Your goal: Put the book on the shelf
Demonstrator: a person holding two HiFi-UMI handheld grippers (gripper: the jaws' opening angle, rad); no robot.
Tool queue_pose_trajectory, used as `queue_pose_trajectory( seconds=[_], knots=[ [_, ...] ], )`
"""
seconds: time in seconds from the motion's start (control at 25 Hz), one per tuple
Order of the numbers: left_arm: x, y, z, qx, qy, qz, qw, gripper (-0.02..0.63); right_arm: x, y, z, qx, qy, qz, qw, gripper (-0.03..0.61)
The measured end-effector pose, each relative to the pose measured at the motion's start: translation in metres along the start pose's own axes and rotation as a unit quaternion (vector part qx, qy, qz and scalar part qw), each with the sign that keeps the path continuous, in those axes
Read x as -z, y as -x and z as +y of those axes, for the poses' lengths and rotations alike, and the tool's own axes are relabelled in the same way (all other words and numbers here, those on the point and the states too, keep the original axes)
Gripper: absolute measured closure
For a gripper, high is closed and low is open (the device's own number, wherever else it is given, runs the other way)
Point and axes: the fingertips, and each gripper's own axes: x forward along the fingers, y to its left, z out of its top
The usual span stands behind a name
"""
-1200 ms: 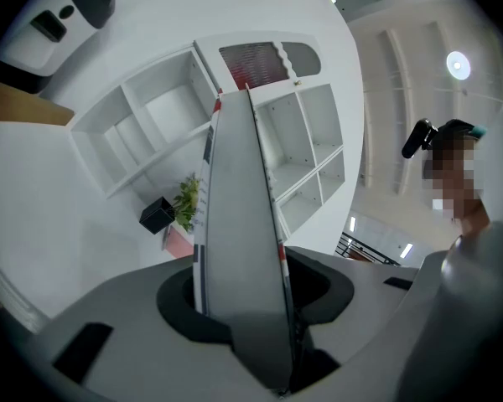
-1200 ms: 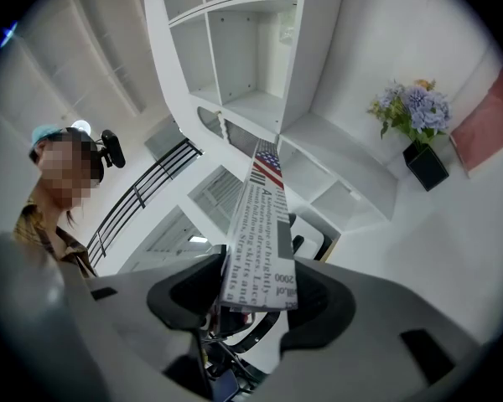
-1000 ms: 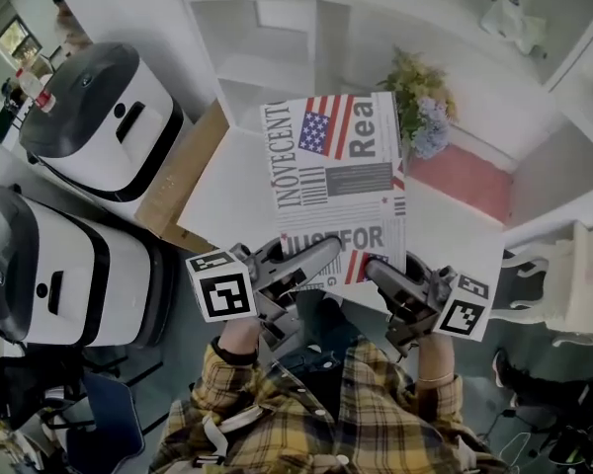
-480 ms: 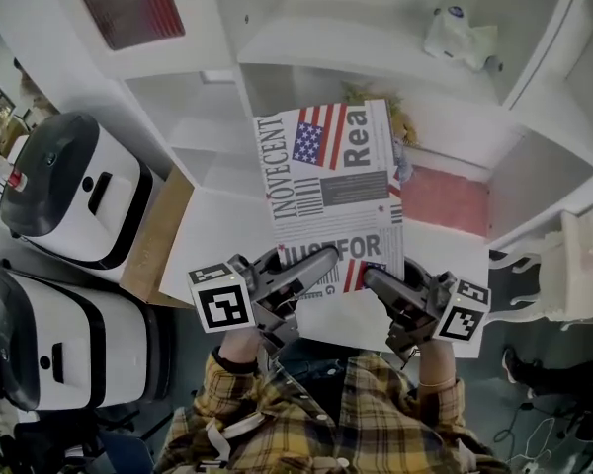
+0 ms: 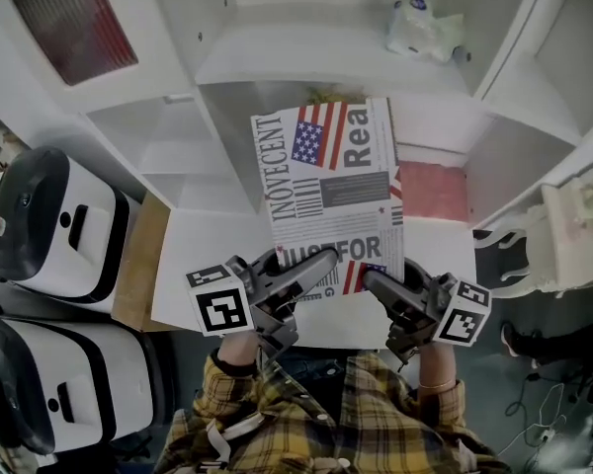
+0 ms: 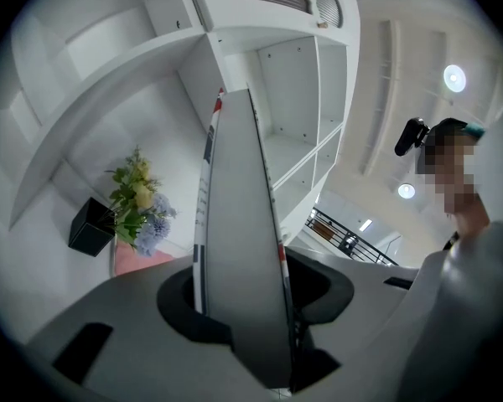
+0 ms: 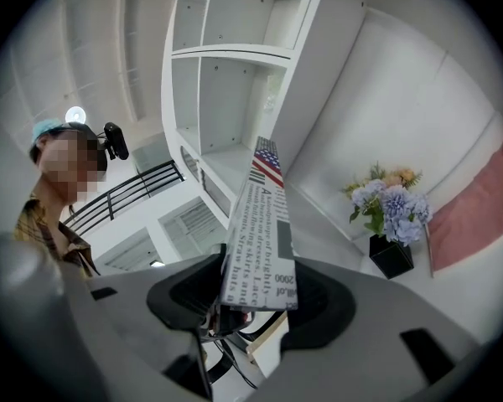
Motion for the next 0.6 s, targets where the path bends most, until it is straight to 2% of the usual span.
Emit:
queue_pose_trajectory(
  seconds=[0.32,0.6],
  knots=[
    [-0.0003,-0.0013,0.0005,0.028,0.005,-0.008,0.9996,0.431,-0.0032,0.0016,0.0025,0.018,0.024,0.001,1.000,0.357],
    [-0.0008,-0.0006,0.0003,0.025,0.001,-0.013,0.9996,0.431,-0.0045,0.0014,0.0032,0.009,0.027,0.002,1.000,0.357]
  ],
)
